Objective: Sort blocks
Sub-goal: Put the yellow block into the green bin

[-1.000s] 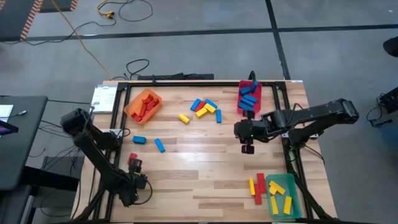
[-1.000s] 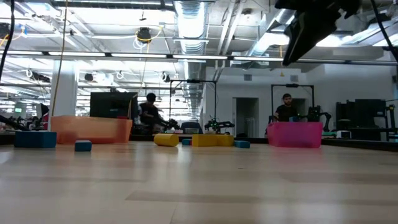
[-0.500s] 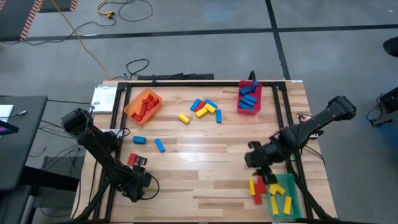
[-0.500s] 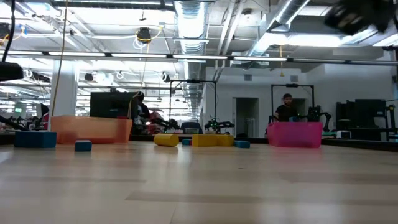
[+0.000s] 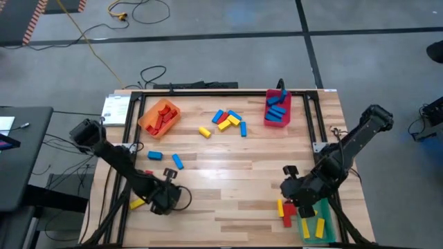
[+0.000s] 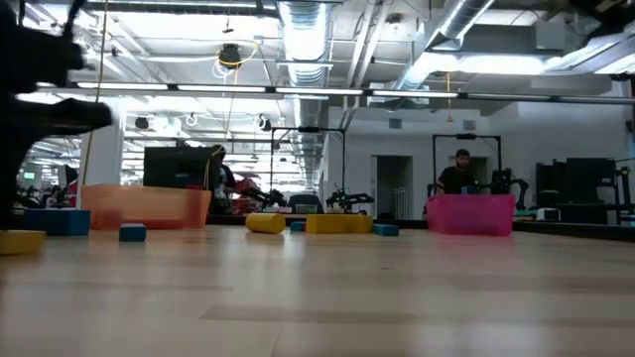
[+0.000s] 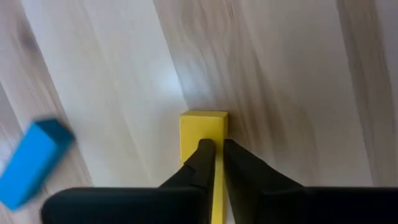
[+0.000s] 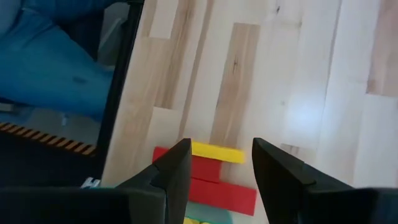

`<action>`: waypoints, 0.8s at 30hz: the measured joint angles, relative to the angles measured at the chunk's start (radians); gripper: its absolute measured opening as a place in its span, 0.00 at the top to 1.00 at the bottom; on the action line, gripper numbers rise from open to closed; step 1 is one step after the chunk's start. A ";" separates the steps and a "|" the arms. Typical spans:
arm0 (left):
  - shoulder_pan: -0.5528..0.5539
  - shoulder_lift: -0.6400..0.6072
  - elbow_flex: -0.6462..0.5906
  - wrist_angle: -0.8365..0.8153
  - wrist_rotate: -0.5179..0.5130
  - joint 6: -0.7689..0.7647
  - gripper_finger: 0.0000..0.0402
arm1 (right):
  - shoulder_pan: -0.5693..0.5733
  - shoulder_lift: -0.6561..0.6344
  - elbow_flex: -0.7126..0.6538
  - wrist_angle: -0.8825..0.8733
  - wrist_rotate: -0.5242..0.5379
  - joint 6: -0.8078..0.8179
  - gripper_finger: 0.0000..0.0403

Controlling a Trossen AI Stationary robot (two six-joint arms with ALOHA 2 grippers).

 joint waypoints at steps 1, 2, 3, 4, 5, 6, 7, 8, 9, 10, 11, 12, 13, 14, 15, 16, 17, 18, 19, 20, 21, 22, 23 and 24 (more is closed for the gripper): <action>0.013 0.000 0.000 0.018 -0.003 0.021 0.96 | 0.006 0.000 0.000 0.002 0.019 0.000 0.54; 0.026 0.000 0.000 0.036 -0.004 0.043 0.97 | 0.012 0.000 0.000 0.004 0.041 0.000 0.54; 0.038 0.000 0.000 0.055 -0.005 0.062 0.99 | 0.017 0.000 0.000 0.006 0.061 0.000 0.54; 0.051 0.000 0.000 0.076 -0.005 0.083 0.99 | 0.021 0.000 0.000 0.007 0.081 0.000 0.54; 0.064 0.001 -0.001 0.097 -0.007 0.104 1.00 | 0.025 0.000 -0.001 0.007 0.099 0.000 0.54; 0.076 0.001 -0.001 0.120 -0.012 0.124 1.00 | 0.027 0.000 -0.001 0.007 0.116 -0.001 0.54; 0.088 0.001 -0.001 0.143 -0.016 0.146 1.00 | 0.028 0.000 -0.001 0.006 0.130 -0.004 0.54; 0.100 0.001 -0.001 0.167 -0.017 0.168 1.00 | 0.028 0.000 -0.001 0.008 0.139 -0.005 0.54; 0.112 0.001 -0.001 0.190 -0.017 0.188 1.00 | 0.028 0.000 -0.001 0.009 0.149 -0.007 0.54; 0.124 0.001 -0.001 0.212 -0.017 0.209 1.00 | 0.028 0.000 -0.001 0.009 0.160 -0.009 0.54; 0.136 0.001 -0.001 0.234 -0.017 0.227 1.00 | 0.028 0.000 -0.001 0.010 0.168 -0.017 0.54; 0.147 0.001 -0.001 0.254 -0.017 0.244 1.00 | 0.028 0.000 -0.001 0.013 0.174 -0.023 0.54; 0.157 0.001 -0.001 0.272 -0.017 0.260 1.00 | 0.028 0.000 -0.001 0.016 0.183 -0.029 0.54; 0.168 0.001 -0.001 0.291 -0.017 0.276 1.00 | 0.028 0.000 -0.001 0.018 0.191 -0.033 0.54; 0.177 0.001 -0.001 0.307 -0.017 0.289 1.00 | 0.028 0.000 -0.001 0.020 0.196 -0.040 0.54; 0.186 0.001 -0.001 0.321 -0.017 0.300 1.00 | 0.028 0.000 -0.001 0.022 0.196 -0.044 0.54; 0.195 0.001 -0.001 0.333 -0.017 0.309 1.00 | 0.028 0.000 -0.001 0.025 0.197 -0.050 0.54; 0.202 0.001 -0.001 0.341 -0.017 0.314 1.00 | 0.028 0.000 -0.001 0.026 0.197 -0.056 0.54; 0.209 0.001 -0.001 0.344 -0.015 0.316 1.00 | 0.028 0.001 -0.001 0.026 0.197 -0.057 0.54; 0.214 0.001 -0.001 0.343 -0.007 0.318 1.00 | 0.028 0.003 -0.001 0.026 0.197 -0.059 0.54; 0.219 0.001 -0.001 0.340 0.007 0.320 1.00 | 0.028 0.007 -0.001 0.026 0.197 -0.065 0.54; 0.221 -0.002 -0.001 0.332 0.014 0.320 0.99 | 0.028 0.013 -0.001 0.026 0.197 -0.074 0.54; 0.222 -0.006 -0.001 0.317 0.020 0.319 0.97 | 0.028 0.019 -0.001 0.026 0.197 -0.081 0.54; 0.222 -0.012 -0.001 0.299 0.025 0.314 0.94 | 0.028 0.028 -0.001 0.025 0.197 -0.086 0.54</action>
